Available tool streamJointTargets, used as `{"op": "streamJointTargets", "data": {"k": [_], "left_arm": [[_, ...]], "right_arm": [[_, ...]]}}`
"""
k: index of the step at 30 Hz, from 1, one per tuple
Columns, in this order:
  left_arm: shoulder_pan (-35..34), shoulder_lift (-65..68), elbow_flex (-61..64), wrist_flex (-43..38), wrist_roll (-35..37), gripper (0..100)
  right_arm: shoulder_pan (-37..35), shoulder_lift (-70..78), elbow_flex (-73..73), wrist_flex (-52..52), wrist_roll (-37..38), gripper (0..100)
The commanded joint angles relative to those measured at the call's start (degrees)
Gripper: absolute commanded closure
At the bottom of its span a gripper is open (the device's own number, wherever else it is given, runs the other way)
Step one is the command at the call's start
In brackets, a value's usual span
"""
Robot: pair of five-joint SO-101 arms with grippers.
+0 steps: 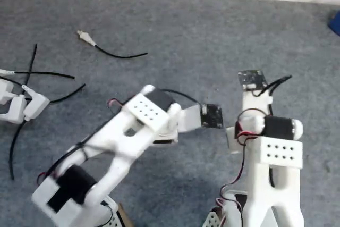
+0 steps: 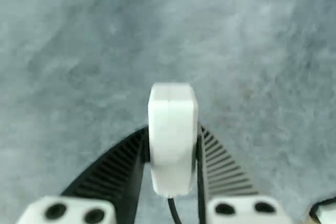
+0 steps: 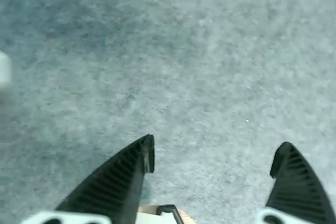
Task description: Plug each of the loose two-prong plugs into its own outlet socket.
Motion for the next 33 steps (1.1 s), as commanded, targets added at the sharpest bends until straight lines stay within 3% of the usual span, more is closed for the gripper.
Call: {"op": "streamJointTargets", "data": {"k": [1, 5, 12, 16, 18, 20, 24, 30, 33], "left_arm": [[-6.2, -6.2, -2.9, 0.9, 4.1, 98], [-13.1, -5.1, -7.6, 10.1, -4.0, 99], [-35.2, -3.1, -28.9, 24.1, -18.3, 99], [-44.1, -2.9, -35.4, 24.8, -23.3, 99], [-44.8, -2.7, -31.2, 24.9, -22.9, 99], [-42.2, -2.8, -20.8, 24.8, -21.7, 99], [-27.6, -3.5, -2.2, 20.6, -18.5, 99], [-1.7, -3.3, 10.7, 7.5, -10.7, 99], [7.3, -2.9, 14.3, 1.6, -5.5, 99]], "right_arm": [[3.2, 0.0, -0.2, 0.1, 1.6, 65.6], [3.3, 0.0, -0.2, 0.1, 1.6, 65.6], [3.2, 0.0, -0.2, 0.1, 1.6, 65.6], [3.1, 0.0, -0.2, 0.1, 1.6, 65.6], [3.1, 0.0, -0.5, 0.1, 1.6, 65.6], [3.1, 0.0, -0.6, 0.1, 1.6, 65.6], [3.1, 0.0, -0.7, 0.1, 1.6, 65.6], [3.1, 0.0, -0.2, 0.2, 1.6, 65.6], [3.2, 0.0, -0.2, 0.2, 1.7, 65.6]]}}
